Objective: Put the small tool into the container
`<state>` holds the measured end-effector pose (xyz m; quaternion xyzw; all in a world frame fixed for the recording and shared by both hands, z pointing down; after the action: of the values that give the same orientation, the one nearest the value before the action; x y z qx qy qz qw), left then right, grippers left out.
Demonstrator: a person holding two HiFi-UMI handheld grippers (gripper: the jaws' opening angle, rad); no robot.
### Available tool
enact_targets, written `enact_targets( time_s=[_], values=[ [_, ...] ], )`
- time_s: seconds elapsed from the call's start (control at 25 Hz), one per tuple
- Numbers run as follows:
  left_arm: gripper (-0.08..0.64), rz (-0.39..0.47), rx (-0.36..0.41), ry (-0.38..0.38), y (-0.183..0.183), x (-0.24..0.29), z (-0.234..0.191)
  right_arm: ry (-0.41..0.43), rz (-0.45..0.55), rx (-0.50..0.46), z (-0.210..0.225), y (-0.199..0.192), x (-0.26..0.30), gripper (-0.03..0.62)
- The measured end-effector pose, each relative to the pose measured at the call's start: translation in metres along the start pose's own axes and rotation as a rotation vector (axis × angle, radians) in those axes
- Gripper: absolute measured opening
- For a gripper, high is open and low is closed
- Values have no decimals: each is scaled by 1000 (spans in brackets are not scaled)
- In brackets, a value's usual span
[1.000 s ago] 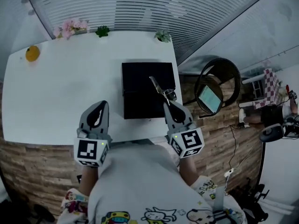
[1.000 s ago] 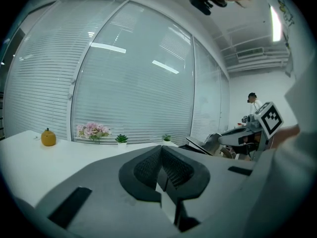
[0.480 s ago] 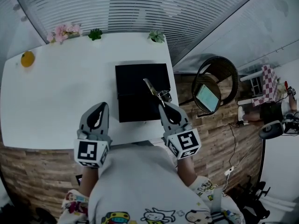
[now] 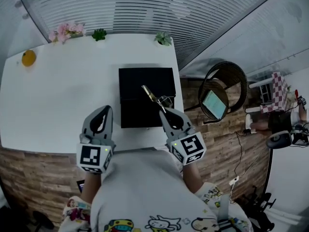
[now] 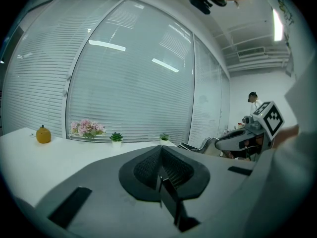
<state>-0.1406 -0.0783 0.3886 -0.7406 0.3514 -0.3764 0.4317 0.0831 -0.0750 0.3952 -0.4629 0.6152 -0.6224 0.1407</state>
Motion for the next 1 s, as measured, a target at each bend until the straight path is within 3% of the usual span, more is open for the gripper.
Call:
enact_targets(
  time_s=[1.0],
  values=[
    [5,-49,-18,16,-11,-1,-1,369,-121,-75,-23,-25,33,8]
  ],
)
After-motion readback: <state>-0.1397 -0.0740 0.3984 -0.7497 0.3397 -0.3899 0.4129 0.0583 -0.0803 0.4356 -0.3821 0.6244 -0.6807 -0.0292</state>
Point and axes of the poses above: the fingertips, and each gripper's own axes: x forward along the fingers, z to its right, y out of its top, the point moved 5 cm from there along -x, backward along the fingers, and after that the axes turned 13 degrees about -x, right-handed, at the moved point
